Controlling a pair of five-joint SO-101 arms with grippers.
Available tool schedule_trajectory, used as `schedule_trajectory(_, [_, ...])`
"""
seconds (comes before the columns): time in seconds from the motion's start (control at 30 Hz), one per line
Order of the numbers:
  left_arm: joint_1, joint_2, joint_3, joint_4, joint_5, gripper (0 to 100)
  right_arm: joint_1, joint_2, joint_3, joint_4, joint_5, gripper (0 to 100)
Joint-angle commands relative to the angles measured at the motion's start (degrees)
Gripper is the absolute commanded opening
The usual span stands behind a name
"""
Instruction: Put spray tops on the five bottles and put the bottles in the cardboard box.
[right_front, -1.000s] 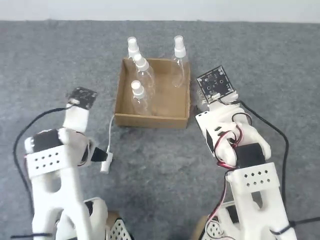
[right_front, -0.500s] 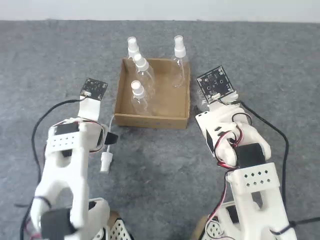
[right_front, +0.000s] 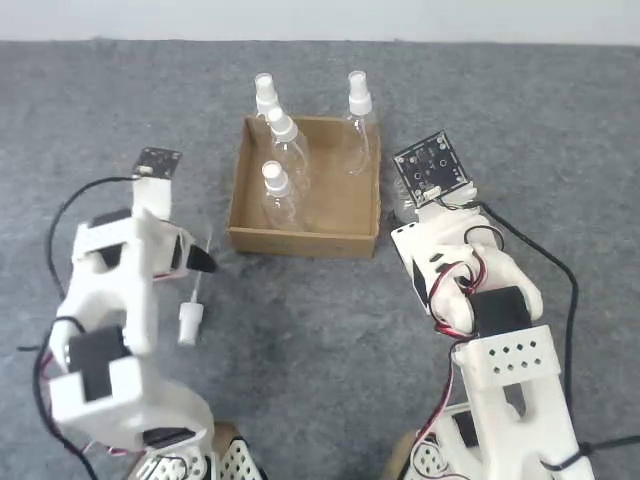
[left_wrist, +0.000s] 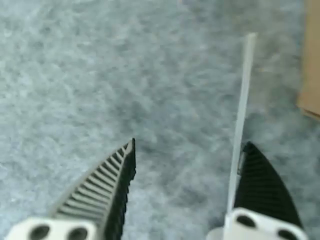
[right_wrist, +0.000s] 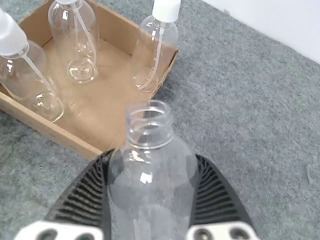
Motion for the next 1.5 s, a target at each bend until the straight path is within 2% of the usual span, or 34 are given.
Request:
schedule_trajectory(0.0, [-3.7, 2.7, -9.6, 4.1, 0.7, 27, 0.4, -2.2, -0.5, -1.5, -0.5, 1.5])
schedule_trajectory(0.13, [-8.2, 4.0, -11.8, 4.2, 0.4, 21, 0.4, -2.2, -0.5, -1.5, -0.5, 1.6])
schedule_trajectory(0.37, [-15.5, 3.8, -12.3, 4.7, 0.4, 21, 0.4, -2.2, -0.5, -1.5, -0.5, 1.6])
schedule_trajectory(0.5, [-19.9, 3.8, -13.6, 10.4, -0.7, 21, 0.3, -2.2, -0.4, -1.5, -0.5, 1.6])
schedule_trajectory(0.77, [-25.6, 3.8, -18.1, 26.2, -9.3, 21, 0.3, -2.2, -0.4, -1.5, -0.5, 1.6])
schedule_trajectory(1.07, [-26.1, 3.8, -20.0, 44.5, -15.4, 20, 0.3, -2.2, -0.4, -1.5, -0.5, 1.6])
schedule_trajectory(1.33, [-26.3, -1.6, -24.9, 47.4, -16.4, 20, 0.3, -2.2, -0.4, -1.5, -0.5, 1.6])
schedule_trajectory(1.47, [-24.4, -7.5, -24.9, 49.5, -22.5, 20, 0.3, -2.2, -0.4, -1.5, -0.5, 1.6])
